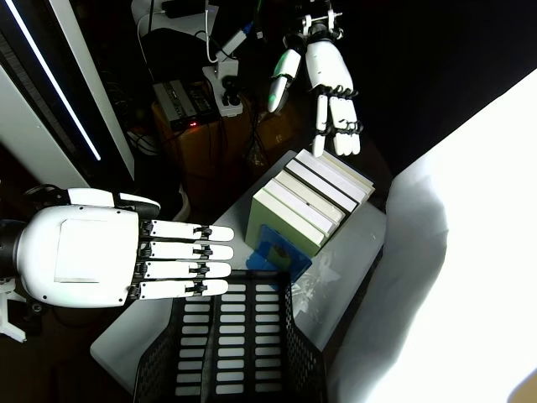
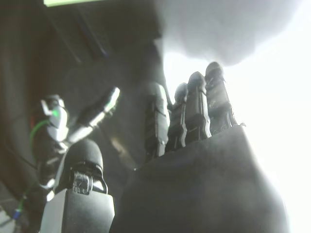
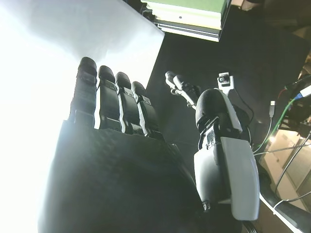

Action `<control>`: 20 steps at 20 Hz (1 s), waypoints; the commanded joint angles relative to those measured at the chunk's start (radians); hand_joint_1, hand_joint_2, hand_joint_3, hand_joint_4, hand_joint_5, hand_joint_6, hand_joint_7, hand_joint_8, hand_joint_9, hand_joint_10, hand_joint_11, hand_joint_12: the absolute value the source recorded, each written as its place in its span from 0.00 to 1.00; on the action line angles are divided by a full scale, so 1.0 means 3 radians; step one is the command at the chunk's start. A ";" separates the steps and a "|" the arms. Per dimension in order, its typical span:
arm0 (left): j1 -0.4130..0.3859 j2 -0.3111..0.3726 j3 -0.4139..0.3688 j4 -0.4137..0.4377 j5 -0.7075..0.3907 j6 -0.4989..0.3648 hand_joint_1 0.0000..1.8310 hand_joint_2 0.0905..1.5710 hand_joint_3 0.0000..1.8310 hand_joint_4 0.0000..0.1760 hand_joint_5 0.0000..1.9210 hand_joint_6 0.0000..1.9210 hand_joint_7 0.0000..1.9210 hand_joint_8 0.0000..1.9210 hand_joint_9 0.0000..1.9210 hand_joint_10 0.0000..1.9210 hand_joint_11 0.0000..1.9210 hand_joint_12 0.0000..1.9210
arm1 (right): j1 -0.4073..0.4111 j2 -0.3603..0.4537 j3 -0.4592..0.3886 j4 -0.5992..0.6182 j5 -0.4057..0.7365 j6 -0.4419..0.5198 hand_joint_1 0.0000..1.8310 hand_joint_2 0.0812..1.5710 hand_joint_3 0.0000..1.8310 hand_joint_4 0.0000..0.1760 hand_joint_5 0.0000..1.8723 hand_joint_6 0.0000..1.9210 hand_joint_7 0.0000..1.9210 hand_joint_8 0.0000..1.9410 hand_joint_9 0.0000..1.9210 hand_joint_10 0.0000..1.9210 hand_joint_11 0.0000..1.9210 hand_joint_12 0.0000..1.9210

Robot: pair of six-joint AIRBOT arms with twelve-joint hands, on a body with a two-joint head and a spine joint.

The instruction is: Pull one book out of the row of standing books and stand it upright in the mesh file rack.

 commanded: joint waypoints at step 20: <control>-0.0382 -0.0383 0.0325 0.1041 0.0856 -0.0012 0.03 0.76 0.00 0.00 0.38 0.01 0.07 0.00 0.00 0.00 0.00 0.00 | -0.0066 -0.0061 0.0040 0.0154 0.0371 0.0008 0.22 0.83 0.00 0.00 0.00 0.00 0.00 0.00 0.00 0.00 0.00 0.00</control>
